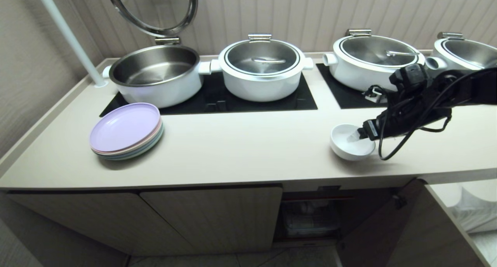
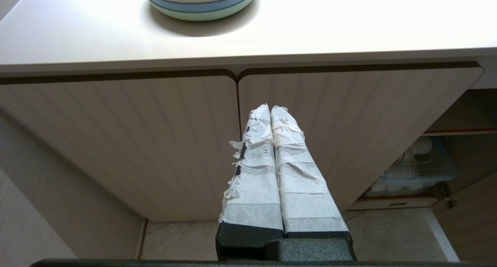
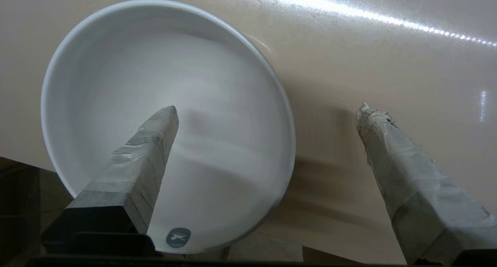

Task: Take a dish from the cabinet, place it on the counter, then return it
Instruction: Pick up the bowl from the table

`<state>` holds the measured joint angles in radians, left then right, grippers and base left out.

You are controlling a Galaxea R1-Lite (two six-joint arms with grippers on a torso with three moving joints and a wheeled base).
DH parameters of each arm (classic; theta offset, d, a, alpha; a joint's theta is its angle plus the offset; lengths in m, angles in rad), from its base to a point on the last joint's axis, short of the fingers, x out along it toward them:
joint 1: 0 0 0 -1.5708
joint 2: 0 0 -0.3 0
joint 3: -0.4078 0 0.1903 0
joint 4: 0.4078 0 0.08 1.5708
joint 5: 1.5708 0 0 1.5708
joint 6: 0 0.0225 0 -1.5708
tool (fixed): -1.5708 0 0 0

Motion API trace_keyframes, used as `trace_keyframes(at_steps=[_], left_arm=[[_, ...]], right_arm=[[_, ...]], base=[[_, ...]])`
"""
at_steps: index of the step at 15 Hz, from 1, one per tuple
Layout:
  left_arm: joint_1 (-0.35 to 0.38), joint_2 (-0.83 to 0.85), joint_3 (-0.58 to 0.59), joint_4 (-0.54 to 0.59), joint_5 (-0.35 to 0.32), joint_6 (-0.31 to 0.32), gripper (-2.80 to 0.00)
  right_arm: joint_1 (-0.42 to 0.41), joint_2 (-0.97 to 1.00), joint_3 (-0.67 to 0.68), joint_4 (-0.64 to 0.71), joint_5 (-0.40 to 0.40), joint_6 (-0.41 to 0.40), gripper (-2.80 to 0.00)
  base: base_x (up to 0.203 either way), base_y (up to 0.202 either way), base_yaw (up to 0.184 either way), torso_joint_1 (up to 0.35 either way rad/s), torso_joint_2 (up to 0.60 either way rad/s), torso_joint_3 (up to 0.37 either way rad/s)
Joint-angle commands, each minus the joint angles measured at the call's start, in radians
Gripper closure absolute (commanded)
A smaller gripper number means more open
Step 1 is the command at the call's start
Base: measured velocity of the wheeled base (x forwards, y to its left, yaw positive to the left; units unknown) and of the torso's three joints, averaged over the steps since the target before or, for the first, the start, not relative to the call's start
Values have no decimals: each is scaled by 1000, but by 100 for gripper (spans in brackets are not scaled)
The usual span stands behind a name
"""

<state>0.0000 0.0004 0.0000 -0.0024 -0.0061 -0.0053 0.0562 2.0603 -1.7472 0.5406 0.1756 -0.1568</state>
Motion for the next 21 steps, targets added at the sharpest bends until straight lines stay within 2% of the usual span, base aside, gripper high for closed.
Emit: trace_keyframes(at_steps=[1, 5, 8, 21], left_arm=[[0, 0, 0, -1, 0, -1, 0], [0, 0, 0, -1, 0, -1, 0], [0, 0, 0, -1, 0, -1, 0], [0, 0, 0, -1, 0, -1, 0]], right_arm=[[1, 12, -2, 2, 1, -1, -280], [1, 27, -3, 2, -7, -3, -280], [0, 43, -5, -7, -43, -3, -280], [1, 75, -37, -12, -43, -1, -280]], base=[[0, 0, 0, 0, 0, 0], [0, 0, 0, 0, 0, 0], [0, 0, 0, 0, 0, 0], [0, 0, 0, 0, 0, 0]])
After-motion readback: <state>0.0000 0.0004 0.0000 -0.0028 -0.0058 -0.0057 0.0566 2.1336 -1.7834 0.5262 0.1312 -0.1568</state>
